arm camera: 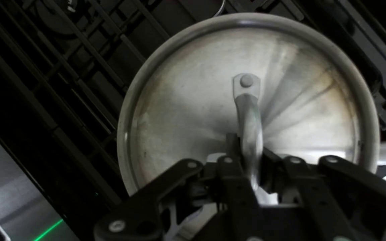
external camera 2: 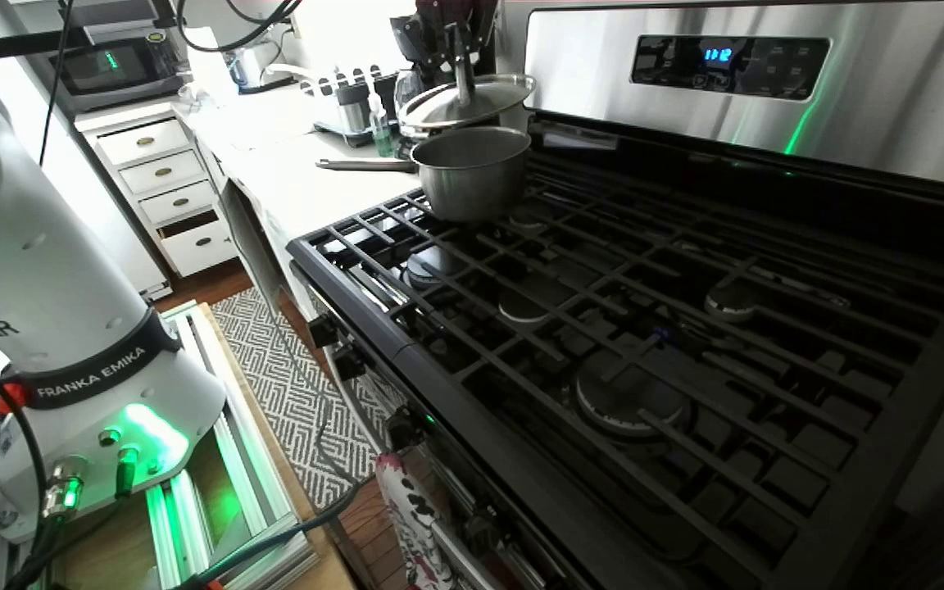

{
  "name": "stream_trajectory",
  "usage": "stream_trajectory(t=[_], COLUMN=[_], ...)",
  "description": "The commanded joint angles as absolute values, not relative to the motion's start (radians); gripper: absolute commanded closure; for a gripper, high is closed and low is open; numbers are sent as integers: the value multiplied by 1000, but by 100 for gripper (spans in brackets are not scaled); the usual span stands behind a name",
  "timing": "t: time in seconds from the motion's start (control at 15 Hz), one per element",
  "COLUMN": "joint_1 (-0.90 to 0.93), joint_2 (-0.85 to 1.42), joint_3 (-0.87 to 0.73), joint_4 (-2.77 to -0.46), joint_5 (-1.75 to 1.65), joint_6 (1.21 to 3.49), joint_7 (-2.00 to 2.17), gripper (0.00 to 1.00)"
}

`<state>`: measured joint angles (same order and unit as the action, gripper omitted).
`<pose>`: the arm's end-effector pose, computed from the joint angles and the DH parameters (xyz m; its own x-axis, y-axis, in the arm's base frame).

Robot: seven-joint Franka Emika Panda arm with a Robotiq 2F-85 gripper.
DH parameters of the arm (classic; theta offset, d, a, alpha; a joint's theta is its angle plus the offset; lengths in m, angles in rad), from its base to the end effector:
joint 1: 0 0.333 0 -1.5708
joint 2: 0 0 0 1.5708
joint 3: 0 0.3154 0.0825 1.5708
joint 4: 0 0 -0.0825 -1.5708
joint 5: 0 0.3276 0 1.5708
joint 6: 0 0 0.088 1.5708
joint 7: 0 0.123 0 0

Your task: Put the silver lid on the silver pot

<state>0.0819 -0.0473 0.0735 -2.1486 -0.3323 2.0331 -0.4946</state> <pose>0.4710 0.0507 0.4320 0.6903 0.6911 -0.2142 0.7236 -0.6582 0.2079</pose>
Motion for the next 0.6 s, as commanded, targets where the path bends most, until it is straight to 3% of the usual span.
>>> stream_trajectory(t=[0.0,0.53], joint_1=[99,113], joint_2=[-19,64], joint_3=[95,118], joint_4=[-2138,-2120], joint_5=[-387,-423], joint_6=[2033,2050], joint_7=[-488,-477], gripper=[98,98])
